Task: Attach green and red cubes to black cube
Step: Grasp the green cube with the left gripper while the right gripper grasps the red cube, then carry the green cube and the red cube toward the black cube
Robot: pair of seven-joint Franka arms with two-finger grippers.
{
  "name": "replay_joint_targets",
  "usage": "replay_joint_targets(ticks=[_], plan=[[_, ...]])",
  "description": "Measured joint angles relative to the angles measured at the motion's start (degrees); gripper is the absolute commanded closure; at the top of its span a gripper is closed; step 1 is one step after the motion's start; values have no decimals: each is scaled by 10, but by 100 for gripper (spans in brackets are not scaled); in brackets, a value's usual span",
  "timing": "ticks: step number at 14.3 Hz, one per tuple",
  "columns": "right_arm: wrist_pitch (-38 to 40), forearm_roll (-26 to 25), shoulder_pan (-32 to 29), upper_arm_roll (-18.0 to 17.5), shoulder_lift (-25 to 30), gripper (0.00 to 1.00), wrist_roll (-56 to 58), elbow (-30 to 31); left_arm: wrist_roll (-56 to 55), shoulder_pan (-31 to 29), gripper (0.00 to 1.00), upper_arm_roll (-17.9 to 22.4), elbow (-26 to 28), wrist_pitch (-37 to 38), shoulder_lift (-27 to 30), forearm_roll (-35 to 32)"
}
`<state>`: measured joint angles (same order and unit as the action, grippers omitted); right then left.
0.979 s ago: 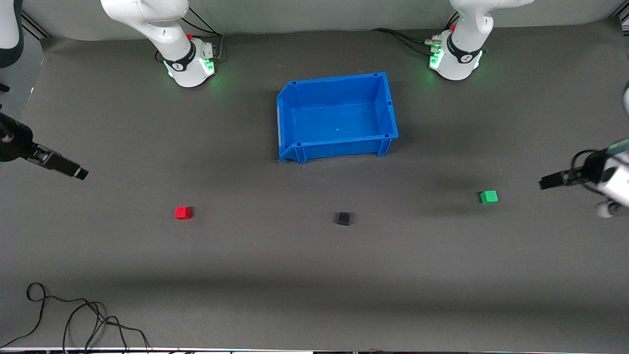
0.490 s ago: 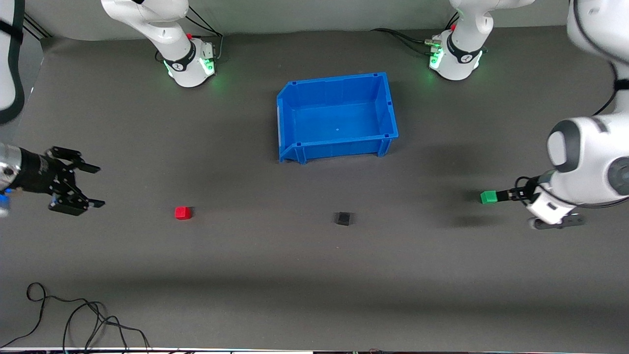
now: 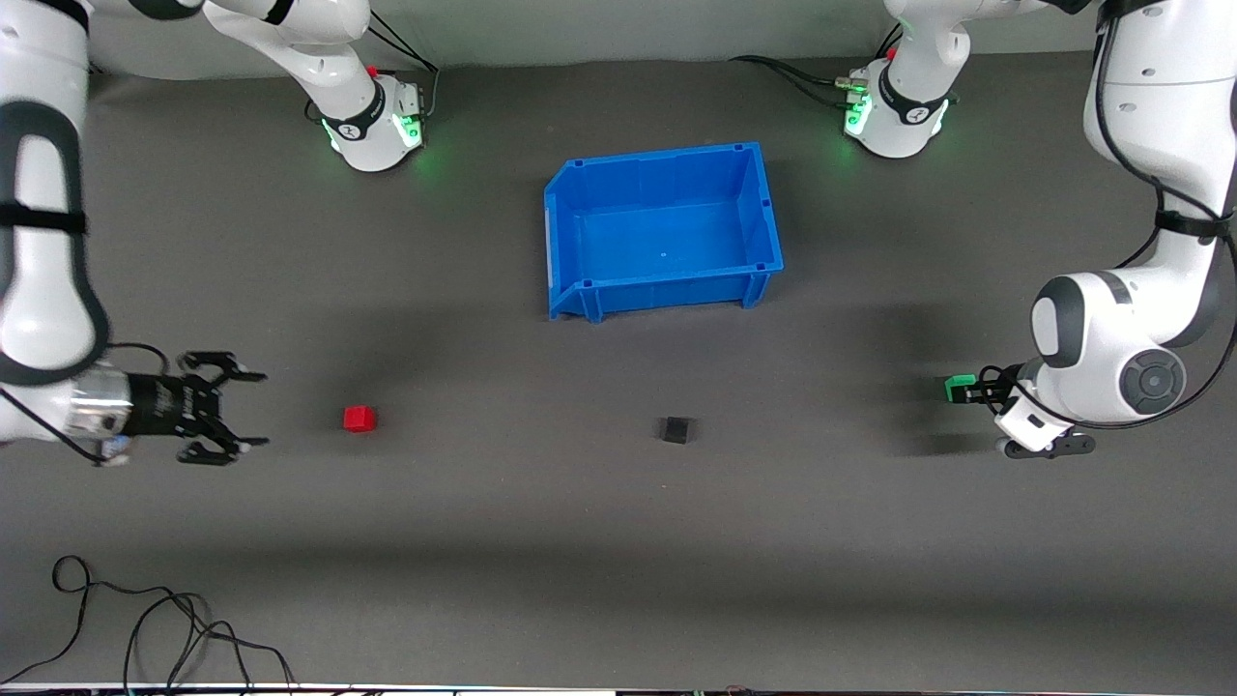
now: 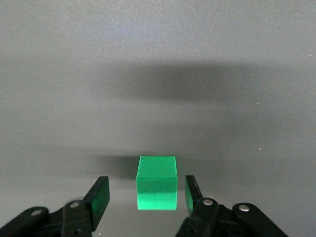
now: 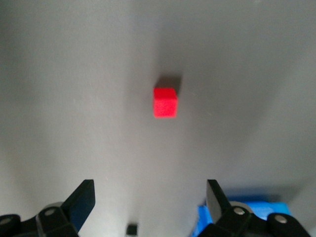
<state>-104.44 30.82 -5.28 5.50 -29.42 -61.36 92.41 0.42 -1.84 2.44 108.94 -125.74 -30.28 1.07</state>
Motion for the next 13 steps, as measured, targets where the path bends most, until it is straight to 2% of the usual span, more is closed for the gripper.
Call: replay_joint_targets(ticks=[3,4,9,12,13], plan=[[-90,21,17,-5,-31,0,31,46,1,1,42,0,0,-18,-13,-1],[-107,34,23,-5,-41,0,43,55,1,1,47,-1,0,-19,-17,-1],[-132,48,28,-5,-79,0,56,64,4,2,82,-1,0,-22,-25,-1],[-138,51,28,-5,-95,0,56,66,5,2,95,-1,-2,-22,-25,-1],[-139,53,28,-5,-99,10,56,68,4,2,98,-1,-7,-22,-25,0]])
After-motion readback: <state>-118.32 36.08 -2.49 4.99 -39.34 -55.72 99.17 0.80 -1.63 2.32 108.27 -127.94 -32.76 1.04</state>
